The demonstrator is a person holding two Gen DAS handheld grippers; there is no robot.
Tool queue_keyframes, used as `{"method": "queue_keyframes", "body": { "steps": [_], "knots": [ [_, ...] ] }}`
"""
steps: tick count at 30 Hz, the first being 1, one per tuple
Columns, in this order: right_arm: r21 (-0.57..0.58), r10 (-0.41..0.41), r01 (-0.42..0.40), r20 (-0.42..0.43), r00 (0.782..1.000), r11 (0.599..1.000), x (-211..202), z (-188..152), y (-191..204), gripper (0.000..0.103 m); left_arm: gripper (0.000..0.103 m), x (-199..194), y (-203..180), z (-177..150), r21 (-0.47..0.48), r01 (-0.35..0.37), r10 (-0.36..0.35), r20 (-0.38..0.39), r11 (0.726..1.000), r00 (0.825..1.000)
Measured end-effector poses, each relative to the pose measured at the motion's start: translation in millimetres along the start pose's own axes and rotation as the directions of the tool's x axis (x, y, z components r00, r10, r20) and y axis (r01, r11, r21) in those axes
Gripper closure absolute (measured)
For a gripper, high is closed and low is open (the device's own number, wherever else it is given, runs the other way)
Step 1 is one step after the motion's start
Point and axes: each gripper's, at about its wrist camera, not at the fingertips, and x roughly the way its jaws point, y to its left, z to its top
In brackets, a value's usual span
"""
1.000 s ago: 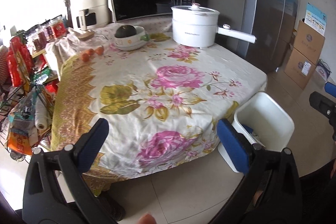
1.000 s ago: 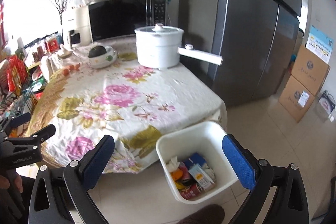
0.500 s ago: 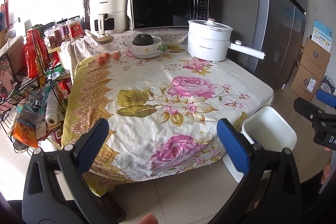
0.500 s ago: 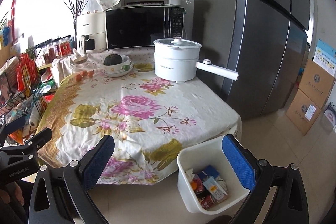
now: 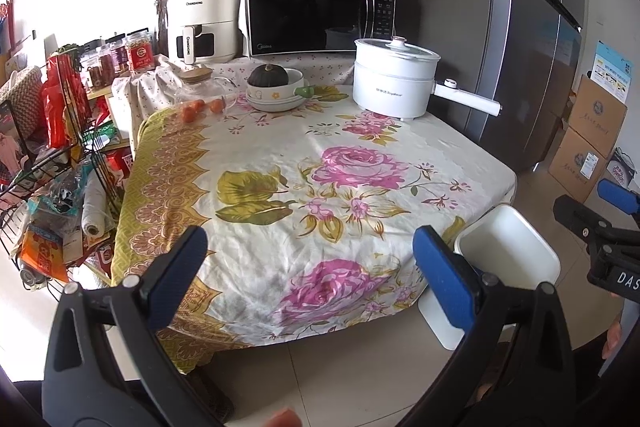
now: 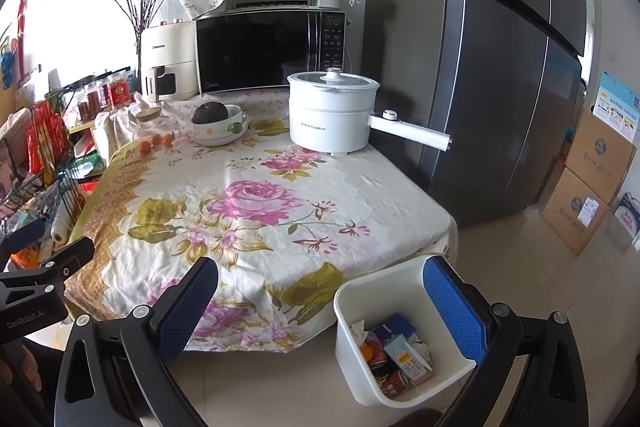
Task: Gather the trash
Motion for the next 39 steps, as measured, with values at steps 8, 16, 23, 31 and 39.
{"method": "queue_keyframes", "body": {
  "steps": [8,16,23,31,39],
  "knots": [
    [-0.003,-0.005,0.005,0.003,1.000,1.000,-0.8,1.5,-0.7,0.000,0.001,-0.5,-1.3,0.5,0.001,0.010,-0.010,0.001,1.000,1.000],
    [-0.002,-0.003,0.003,0.005,1.000,1.000,-1.3,2.0,-2.0,0.000,0.001,0.0,-2.7,-0.3,0.003,0.014,-0.014,-0.005,1.000,1.000],
    [-0.003,-0.001,0.001,0.005,1.000,1.000,-0.2,1.6,-2.9,0.000,0.001,0.6,-4.3,-0.8,0.007,0.020,-0.020,-0.008,1.000,1.000],
    [-0.004,-0.001,0.001,0.005,1.000,1.000,-0.2,1.6,-3.0,0.000,0.001,0.4,-4.0,-0.5,0.003,0.026,-0.026,-0.012,1.000,1.000],
    [-0.002,0.000,0.000,0.004,1.000,1.000,-0.2,1.5,-2.7,0.000,0.001,0.3,-3.9,-0.6,0.002,0.027,-0.027,-0.013,1.000,1.000]
  ]
}}
